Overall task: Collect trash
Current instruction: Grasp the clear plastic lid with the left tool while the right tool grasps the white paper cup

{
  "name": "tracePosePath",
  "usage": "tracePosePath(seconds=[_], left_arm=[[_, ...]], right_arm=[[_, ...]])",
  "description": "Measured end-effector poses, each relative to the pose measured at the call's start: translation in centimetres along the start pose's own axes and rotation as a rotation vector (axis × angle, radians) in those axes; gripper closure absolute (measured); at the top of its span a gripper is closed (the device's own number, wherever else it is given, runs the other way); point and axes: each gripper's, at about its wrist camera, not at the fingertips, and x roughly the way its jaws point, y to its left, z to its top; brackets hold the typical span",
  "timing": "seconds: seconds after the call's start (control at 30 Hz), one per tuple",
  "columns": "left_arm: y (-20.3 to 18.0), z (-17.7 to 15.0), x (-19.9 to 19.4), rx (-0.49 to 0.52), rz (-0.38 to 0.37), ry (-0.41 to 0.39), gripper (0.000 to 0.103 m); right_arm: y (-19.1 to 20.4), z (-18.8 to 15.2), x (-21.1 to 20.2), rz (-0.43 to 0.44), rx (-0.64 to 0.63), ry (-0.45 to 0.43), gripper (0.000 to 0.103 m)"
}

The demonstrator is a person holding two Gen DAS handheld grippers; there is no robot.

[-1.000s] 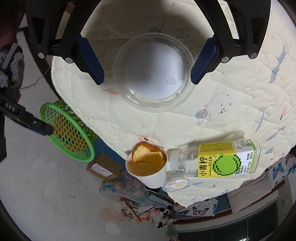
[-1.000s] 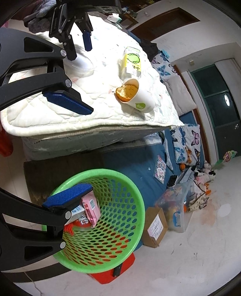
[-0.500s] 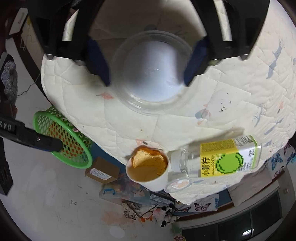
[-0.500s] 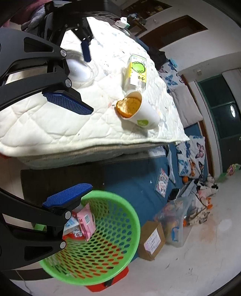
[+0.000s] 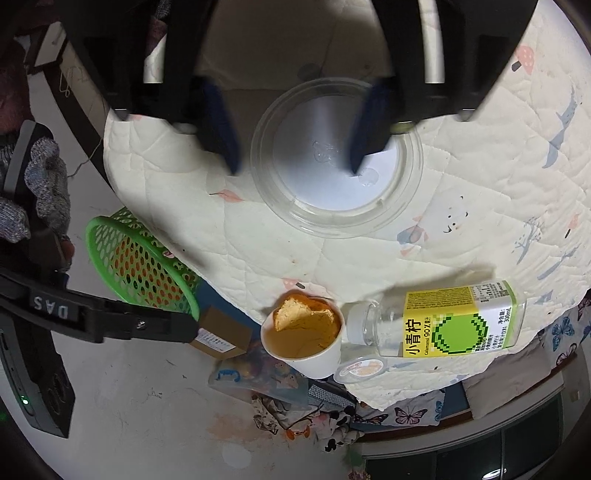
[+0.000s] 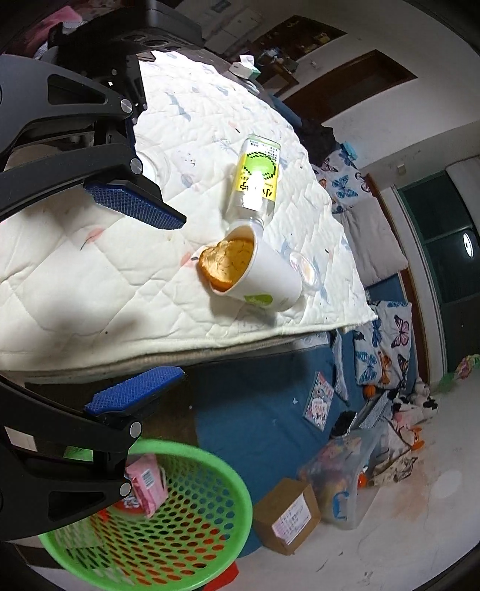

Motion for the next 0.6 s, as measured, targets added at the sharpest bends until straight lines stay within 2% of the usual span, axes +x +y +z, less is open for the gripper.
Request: tracePosePath(seconds=[0.07, 0.13, 0.27, 0.43, 0.6], left_arm=[[-0.1, 0.0, -0.7, 0.011, -0.006, -0.022, 0.028], [-0.2, 0.0, -1.2, 0.016, -0.005, -0.036, 0.020], [0.0, 0.0, -2.0, 0.031, 0.036, -0.067, 0.012], [0.5, -0.3, -1.1, 0.030, 0.081, -0.037, 0.010], [1.4, -0.6, -0.9, -0.004, 0.073, -0.021, 0.010]], right_arm=[[0.2, 0.0, 0.3, 0.002, -0.005, 0.008, 0.026], [0.4, 0.0, 0.7, 0.002, -0.010, 0.013, 0.027], [0.5, 0.4, 1.0, 0.010, -0.011, 0.017, 0.026], [0.9, 1.4, 1.4, 0.028, -0.013, 0.016, 0.026], [1.3, 2.9, 2.0, 0.046, -0.016, 0.022, 0.026]])
